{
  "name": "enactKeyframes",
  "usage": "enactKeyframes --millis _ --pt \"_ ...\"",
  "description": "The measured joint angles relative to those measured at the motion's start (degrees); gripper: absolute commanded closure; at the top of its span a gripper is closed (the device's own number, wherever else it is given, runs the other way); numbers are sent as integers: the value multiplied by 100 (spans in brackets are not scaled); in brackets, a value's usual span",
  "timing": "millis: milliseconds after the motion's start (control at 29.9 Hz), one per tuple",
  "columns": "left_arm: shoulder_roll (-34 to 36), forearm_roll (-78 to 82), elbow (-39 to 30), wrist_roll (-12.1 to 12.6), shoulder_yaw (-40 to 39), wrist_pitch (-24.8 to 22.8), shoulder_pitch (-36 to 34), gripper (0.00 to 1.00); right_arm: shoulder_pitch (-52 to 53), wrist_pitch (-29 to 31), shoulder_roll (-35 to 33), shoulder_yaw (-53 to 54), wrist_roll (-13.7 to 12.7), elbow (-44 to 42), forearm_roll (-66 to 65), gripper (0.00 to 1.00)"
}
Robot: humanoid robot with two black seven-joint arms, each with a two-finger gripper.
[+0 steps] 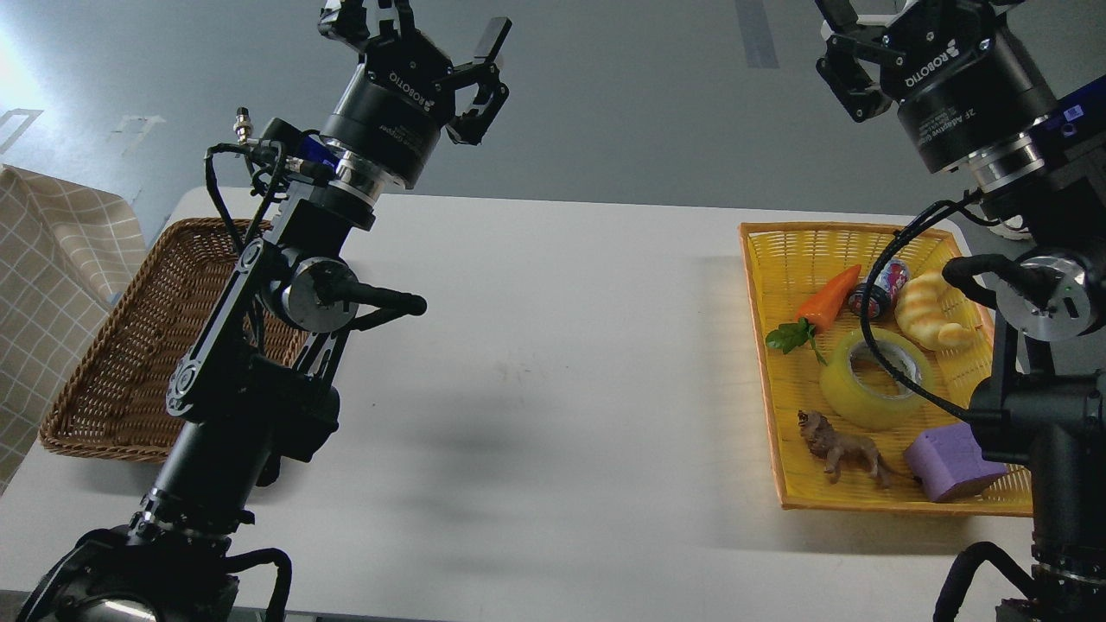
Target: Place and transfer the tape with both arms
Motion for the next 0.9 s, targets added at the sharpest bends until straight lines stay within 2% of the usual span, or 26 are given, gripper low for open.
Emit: enactKeyframes --millis 167,401,602,903 --pt "0 -2 0 -9 3 -67 110 2 -35 0 0 -141 -130 84 -12 0" --pt "0 26 -52 99 28 -577 176 2 -6 0 0 -193 -148 88 -23 0" --pt "6 54 -17 342 40 -596 176 2 17 0 0 -198 -143 73 -21 0" --pt "147 66 3 382 49 -600 210 2 -90 0 0 -178 -70 396 25 0"
